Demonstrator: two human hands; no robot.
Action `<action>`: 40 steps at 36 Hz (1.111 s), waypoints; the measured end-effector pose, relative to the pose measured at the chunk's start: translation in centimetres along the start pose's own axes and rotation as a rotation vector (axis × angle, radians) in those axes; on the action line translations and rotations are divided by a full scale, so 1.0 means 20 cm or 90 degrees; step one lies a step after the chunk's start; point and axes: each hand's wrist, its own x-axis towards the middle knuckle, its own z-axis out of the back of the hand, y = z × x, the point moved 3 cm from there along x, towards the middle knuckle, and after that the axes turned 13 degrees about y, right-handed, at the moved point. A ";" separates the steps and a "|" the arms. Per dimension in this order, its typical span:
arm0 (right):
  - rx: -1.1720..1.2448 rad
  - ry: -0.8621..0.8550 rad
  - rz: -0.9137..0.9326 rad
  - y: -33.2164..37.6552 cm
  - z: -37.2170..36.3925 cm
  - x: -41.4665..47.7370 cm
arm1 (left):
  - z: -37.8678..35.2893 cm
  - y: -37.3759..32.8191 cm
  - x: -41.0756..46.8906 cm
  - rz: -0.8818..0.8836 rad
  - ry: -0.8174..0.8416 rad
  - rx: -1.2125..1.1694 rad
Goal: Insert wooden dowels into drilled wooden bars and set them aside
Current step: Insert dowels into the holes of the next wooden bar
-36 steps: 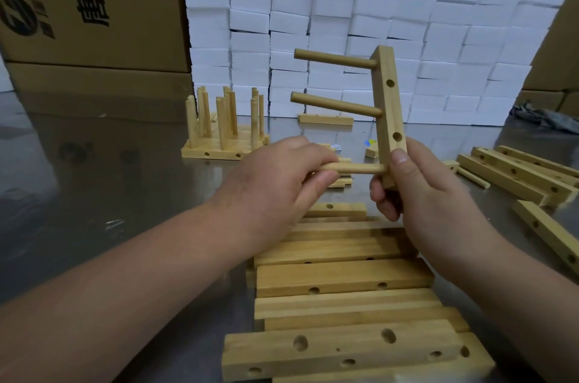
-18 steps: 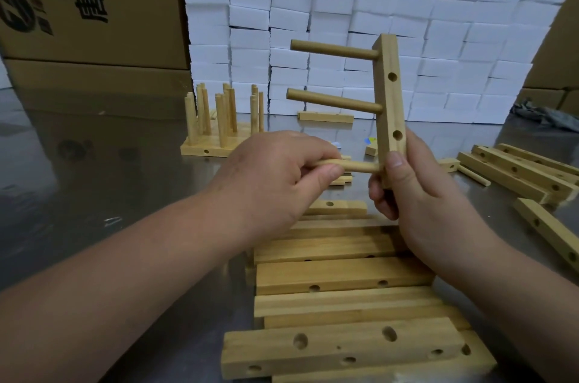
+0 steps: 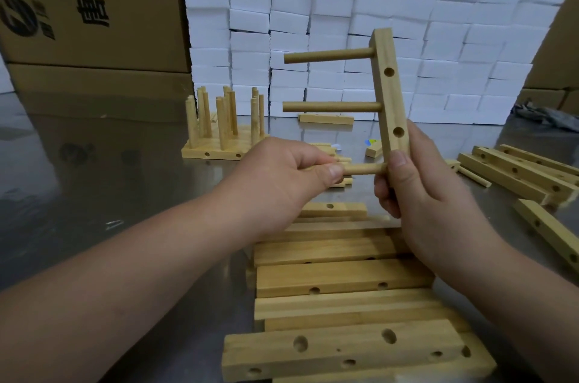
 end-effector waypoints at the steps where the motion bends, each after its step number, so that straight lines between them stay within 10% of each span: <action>1: 0.003 0.000 -0.003 0.00 0.00 0.00 | 0.00 0.01 0.00 0.001 -0.007 -0.008; 15: 0.347 -0.214 -0.165 -0.10 0.14 0.05 | 0.11 0.18 0.06 0.006 -0.201 -0.102; 31: 0.834 0.134 -0.327 -0.08 0.11 0.04 | 0.10 0.20 0.07 -0.046 -0.055 -0.121; 40: 0.649 0.011 -0.296 -0.13 0.10 0.07 | 0.11 0.21 0.08 -0.028 -0.126 -0.099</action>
